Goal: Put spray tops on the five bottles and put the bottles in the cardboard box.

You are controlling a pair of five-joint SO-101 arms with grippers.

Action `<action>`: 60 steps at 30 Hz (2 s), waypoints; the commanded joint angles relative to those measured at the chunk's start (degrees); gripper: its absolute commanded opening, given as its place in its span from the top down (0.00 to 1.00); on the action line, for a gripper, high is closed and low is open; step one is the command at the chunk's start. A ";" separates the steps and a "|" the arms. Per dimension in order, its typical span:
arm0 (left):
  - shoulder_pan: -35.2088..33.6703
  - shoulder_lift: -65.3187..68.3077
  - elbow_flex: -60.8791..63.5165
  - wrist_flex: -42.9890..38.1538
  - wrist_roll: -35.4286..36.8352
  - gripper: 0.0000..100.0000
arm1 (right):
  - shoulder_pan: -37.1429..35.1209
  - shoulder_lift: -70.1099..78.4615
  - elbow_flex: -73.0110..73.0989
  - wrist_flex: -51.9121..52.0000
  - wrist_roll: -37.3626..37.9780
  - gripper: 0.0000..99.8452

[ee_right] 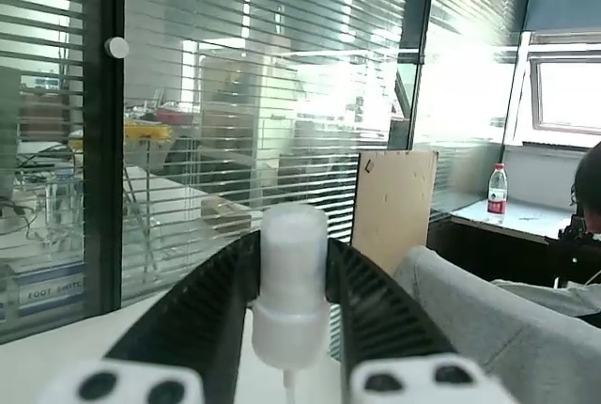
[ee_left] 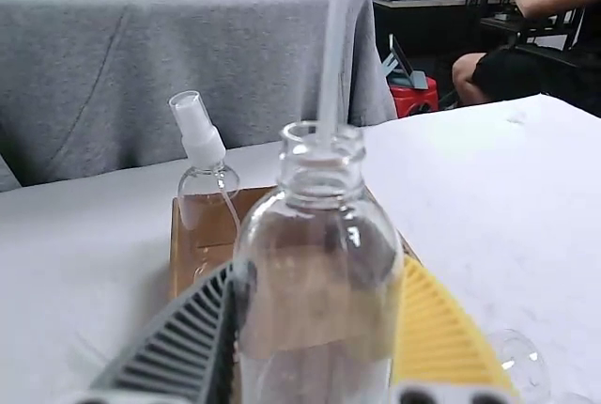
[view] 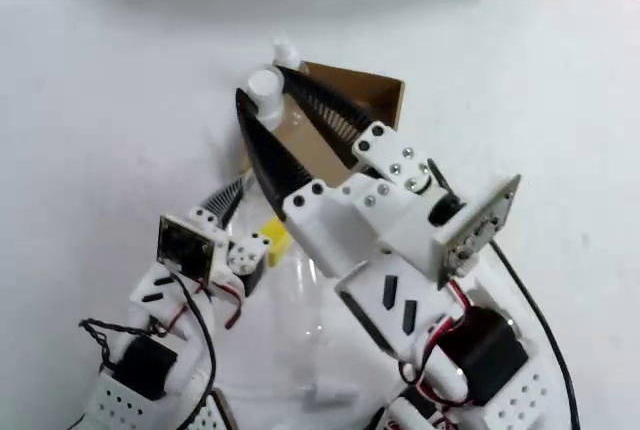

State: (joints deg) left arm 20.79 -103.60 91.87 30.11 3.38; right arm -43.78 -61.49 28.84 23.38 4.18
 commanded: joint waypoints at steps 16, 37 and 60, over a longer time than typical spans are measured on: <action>-2.59 -0.84 -0.53 -2.99 0.09 0.98 | 1.89 0.57 -0.09 -2.68 0.26 0.98; -2.59 -0.84 -0.53 -3.43 0.09 0.98 | 3.82 6.81 -0.09 -4.09 0.26 0.98; -2.59 -0.84 -0.44 -3.34 0.09 0.98 | 3.91 2.95 -1.58 -6.81 -0.18 0.98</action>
State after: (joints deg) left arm 18.77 -103.60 91.87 28.70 3.38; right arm -40.62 -57.63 29.19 17.67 4.18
